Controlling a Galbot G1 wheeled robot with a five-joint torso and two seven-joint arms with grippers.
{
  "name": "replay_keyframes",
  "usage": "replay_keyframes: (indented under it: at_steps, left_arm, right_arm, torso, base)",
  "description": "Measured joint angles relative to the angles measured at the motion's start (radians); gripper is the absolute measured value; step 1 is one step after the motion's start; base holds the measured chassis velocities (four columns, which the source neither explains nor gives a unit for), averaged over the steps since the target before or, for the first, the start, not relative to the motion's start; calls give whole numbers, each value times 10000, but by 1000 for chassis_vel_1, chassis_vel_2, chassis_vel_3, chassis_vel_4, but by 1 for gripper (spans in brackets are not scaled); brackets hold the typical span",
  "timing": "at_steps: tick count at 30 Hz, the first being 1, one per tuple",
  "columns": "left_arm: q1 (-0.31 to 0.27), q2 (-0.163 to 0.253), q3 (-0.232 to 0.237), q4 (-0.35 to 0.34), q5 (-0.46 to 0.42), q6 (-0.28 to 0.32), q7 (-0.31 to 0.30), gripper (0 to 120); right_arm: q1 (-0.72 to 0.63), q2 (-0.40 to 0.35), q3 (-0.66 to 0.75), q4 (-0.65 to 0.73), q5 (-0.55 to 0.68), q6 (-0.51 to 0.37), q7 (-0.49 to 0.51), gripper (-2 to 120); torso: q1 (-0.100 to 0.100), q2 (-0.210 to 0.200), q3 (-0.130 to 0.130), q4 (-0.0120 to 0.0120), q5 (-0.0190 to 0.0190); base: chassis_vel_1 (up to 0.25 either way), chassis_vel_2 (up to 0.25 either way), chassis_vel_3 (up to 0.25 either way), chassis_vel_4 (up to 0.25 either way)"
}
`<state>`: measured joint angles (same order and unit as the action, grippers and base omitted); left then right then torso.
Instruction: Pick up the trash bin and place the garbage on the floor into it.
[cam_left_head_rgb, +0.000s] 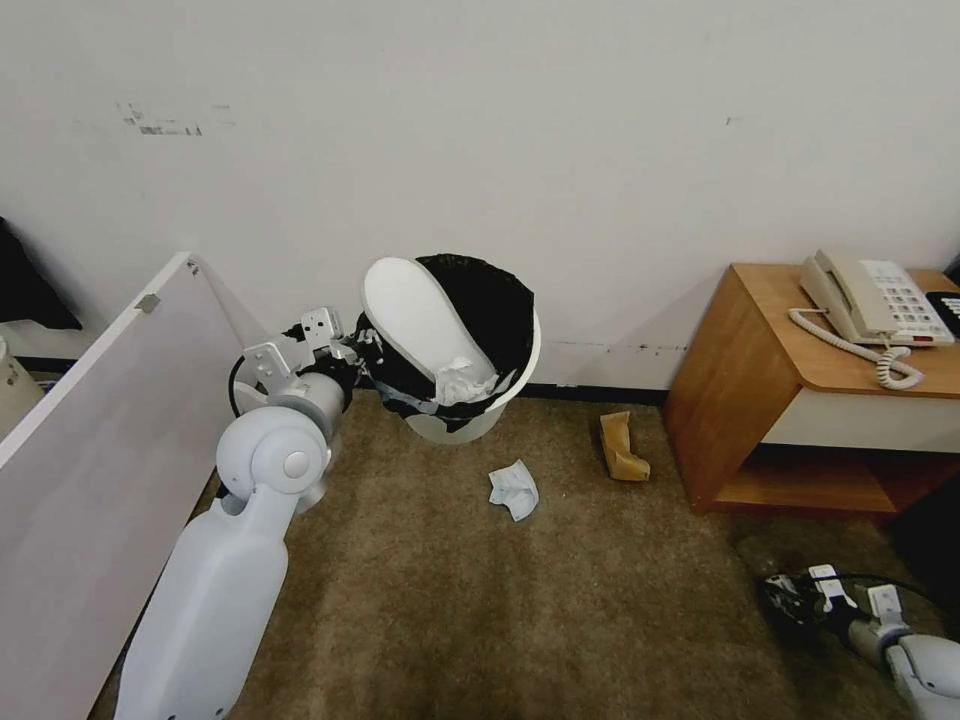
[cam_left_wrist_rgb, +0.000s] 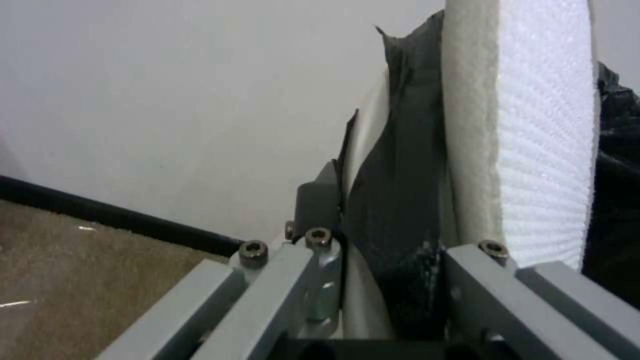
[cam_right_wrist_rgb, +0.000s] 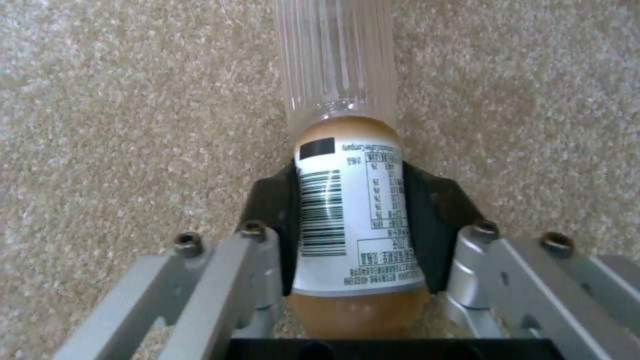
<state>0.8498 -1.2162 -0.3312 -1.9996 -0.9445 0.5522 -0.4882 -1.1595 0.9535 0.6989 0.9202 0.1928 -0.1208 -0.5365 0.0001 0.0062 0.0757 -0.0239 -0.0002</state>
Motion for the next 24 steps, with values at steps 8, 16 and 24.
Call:
replay_keyframes:
  at_steps: [8, 16, 24]
  left_arm:
    - [25, -5, -5, -46, 29, -9, 0, 4]
    - [-13, -1, -1, -21, 23, -10, -11, 4]
    - [-15, -48, 59, 18, -12, 20, -104, 4]
  right_arm:
    - [-1, 12, 23, -4, 12, 80, -107, 25]
    - [-505, -217, 63, 540, 46, 224, -238, 25]
    - [-1509, -757, 78, 2090, 221, 347, -597, 25]
  torso:
    - [0, 0, 0, -1, 1]
    - [0, 0, 1, 0, 5]
    - [0, 0, 0, -1, 3]
  base:
    - [0, 0, 0, 0]
    - [0, 0, 0, 0]
    - [0, 0, 0, 0]
